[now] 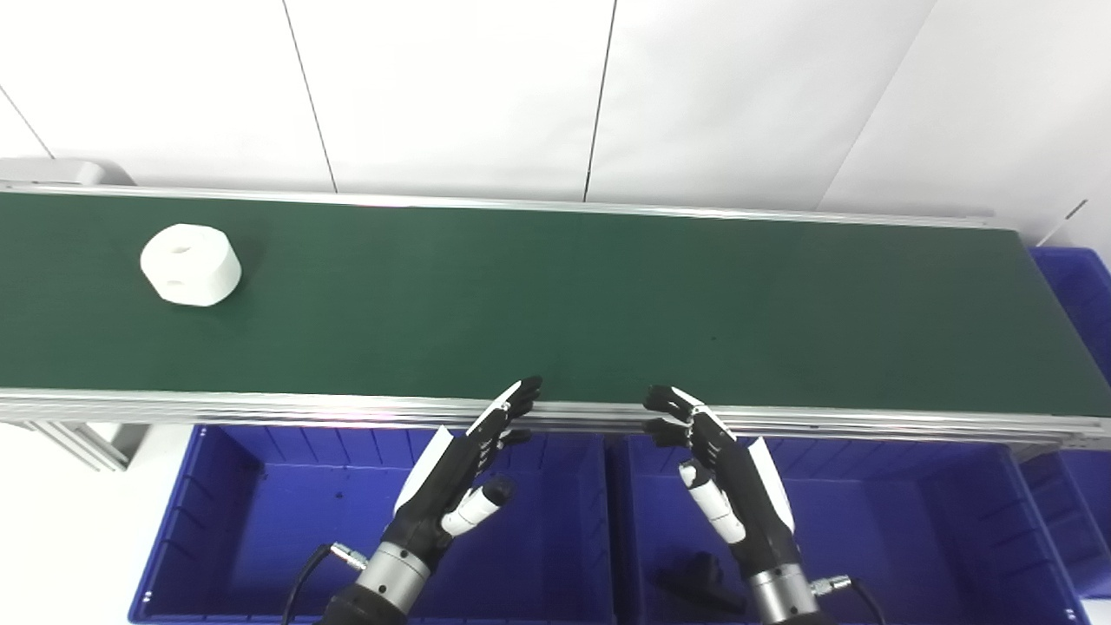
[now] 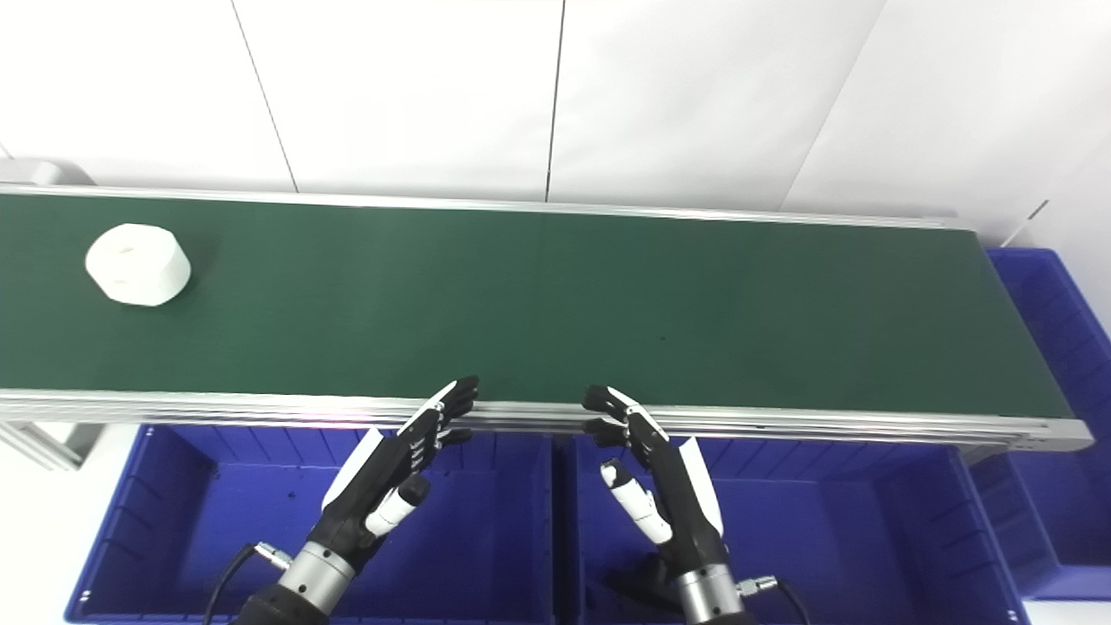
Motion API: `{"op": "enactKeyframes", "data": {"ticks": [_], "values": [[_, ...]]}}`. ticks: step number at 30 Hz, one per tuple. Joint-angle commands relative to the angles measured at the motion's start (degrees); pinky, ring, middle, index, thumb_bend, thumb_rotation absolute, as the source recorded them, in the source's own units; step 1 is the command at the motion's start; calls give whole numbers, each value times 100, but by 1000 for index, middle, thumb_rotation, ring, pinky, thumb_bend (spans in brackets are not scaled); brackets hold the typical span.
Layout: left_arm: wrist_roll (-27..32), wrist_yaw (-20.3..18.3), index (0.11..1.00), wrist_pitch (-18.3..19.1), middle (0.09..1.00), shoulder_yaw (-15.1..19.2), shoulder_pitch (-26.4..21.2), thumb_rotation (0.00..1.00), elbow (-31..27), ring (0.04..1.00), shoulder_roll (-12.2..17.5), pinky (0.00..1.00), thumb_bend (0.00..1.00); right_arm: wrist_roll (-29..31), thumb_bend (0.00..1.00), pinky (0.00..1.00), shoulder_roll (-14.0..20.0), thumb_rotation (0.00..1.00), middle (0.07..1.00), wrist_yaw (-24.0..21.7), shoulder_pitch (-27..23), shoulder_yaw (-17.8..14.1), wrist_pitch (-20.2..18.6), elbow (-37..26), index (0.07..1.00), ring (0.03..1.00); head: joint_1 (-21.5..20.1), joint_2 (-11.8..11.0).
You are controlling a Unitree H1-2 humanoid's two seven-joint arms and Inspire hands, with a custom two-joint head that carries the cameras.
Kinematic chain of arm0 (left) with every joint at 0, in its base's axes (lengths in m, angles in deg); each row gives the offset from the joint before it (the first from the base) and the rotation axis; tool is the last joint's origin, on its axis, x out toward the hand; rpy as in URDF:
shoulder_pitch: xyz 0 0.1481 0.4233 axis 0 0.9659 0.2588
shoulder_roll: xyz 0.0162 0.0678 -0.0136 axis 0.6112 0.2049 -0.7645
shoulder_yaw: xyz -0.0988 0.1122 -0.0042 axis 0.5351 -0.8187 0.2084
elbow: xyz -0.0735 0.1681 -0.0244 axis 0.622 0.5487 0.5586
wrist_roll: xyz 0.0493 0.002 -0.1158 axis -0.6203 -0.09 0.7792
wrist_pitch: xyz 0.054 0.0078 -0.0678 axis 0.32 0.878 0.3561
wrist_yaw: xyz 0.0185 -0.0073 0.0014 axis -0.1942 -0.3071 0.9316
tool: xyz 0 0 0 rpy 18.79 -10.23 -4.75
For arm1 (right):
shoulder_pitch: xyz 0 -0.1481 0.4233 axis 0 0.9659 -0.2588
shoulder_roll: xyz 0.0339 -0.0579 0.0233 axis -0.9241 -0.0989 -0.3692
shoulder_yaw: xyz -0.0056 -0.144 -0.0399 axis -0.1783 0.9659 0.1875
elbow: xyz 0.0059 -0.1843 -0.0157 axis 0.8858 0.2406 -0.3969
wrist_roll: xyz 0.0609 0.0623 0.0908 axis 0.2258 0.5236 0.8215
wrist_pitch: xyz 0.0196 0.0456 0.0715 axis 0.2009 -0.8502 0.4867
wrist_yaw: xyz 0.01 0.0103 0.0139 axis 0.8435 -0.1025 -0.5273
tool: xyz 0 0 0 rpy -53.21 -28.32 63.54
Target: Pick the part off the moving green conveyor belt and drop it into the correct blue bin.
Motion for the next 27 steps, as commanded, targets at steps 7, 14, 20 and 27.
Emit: {"op": "enactKeyframes", "data": {"ticks": [7, 14, 20, 27], "values": [[16, 55, 946, -319, 963, -100, -12, 1000, 104, 970, -84, 883, 1000, 100, 754, 690, 36, 966, 815, -9, 14, -29, 299, 116, 830, 734, 412, -442], [-45, 178, 938, -571, 963, -178, 7, 996, 478, 966, -196, 895, 1000, 220, 743, 678, 171, 965, 809, 54, 6, -30, 541, 481, 822, 724, 734, -855], [-100, 269, 939, -938, 963, -198, -43, 976, 885, 947, -253, 876, 980, 230, 754, 675, 316, 984, 807, 239, -66, 93, 548, 781, 810, 727, 802, -1215], [-96, 329, 932, -1210, 955, -176, -125, 959, 1282, 941, -289, 866, 1000, 349, 754, 676, 422, 964, 806, 407, -158, 256, 549, 1099, 796, 730, 840, -1526]]}}
